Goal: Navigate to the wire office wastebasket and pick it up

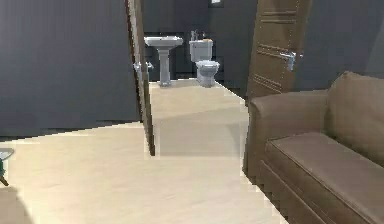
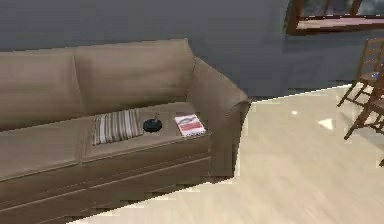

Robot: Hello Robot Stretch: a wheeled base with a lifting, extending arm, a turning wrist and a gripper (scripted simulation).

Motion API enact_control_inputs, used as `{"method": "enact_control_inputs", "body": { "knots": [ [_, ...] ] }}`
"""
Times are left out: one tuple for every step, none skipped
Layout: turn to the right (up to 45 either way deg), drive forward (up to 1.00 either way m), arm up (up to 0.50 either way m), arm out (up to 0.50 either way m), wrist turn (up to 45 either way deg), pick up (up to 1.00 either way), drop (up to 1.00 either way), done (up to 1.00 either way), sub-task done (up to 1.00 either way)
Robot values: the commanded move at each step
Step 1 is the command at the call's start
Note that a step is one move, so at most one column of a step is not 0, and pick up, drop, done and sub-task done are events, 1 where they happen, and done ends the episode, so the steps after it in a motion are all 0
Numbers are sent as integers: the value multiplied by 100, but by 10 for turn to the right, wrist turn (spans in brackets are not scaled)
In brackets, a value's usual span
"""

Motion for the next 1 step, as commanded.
{"method": "enact_control_inputs", "body": {
  "knots": [
    [0, 100, 0, 0, 0, 0, 0, 0, 0]
  ]
}}
